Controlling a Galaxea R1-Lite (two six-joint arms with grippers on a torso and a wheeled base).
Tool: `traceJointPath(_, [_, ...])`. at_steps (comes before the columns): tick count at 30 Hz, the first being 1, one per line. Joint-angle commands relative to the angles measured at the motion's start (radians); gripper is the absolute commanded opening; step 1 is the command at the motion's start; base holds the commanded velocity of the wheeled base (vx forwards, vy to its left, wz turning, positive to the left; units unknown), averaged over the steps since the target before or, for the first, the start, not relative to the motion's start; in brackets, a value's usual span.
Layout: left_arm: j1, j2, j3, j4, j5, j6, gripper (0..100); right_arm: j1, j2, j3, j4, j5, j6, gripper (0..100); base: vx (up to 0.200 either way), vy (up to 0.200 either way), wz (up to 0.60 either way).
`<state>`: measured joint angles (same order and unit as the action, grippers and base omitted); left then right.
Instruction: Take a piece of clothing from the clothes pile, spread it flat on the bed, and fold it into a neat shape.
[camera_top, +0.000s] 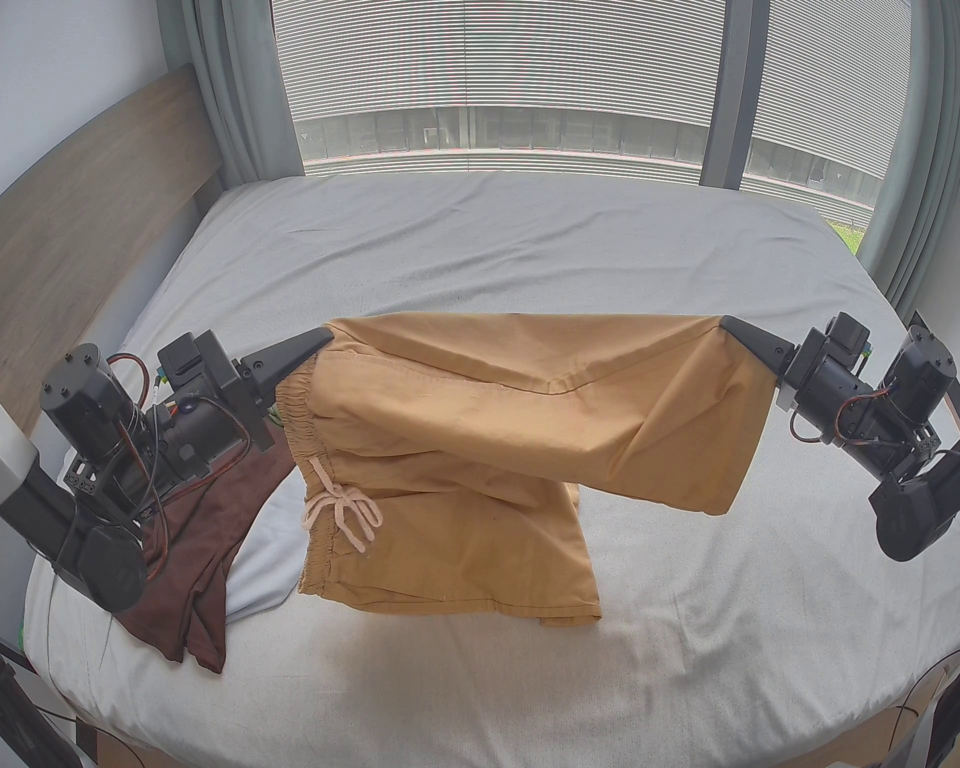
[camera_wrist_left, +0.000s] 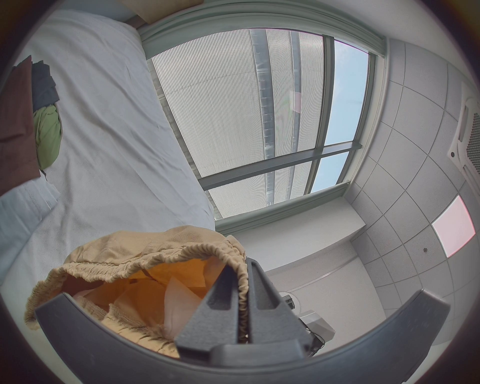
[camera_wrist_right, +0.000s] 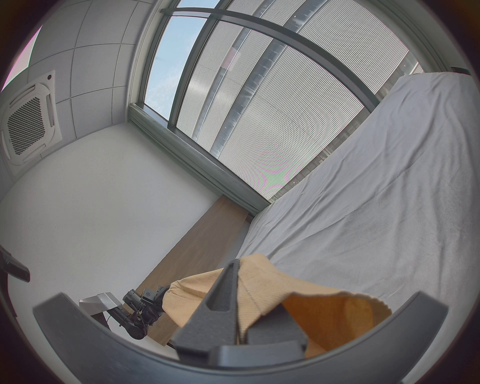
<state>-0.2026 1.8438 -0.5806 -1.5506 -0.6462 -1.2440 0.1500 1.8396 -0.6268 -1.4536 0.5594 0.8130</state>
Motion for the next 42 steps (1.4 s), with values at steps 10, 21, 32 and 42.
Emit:
traceJointPath(10, [0.028,0.003,0.021,0.0,-0.004,0.038,0,-0.009,-0.008,-0.002,-0.001,0.001,-0.002,0,0.0,0.0,0.0])
traceJointPath(21, [0.084,0.031,0.016,0.0,-0.046,0.038,0,-0.009,-0.048,0.009,0.002,0.005,-0.002,0,0.0,0.0,0.0])
traceJointPath(32, [0.083,0.074,-0.008,0.0,-0.038,0.074,0,-0.01,-0.132,0.021,0.085,0.005,-0.006,0,0.0,0.0,0.0])
traceJointPath(42, [0.083,0.106,-0.064,-0.002,0.013,0.075,0,-0.01,-0.152,0.045,0.127,0.005,-0.054,0,0.0,0.0,0.0])
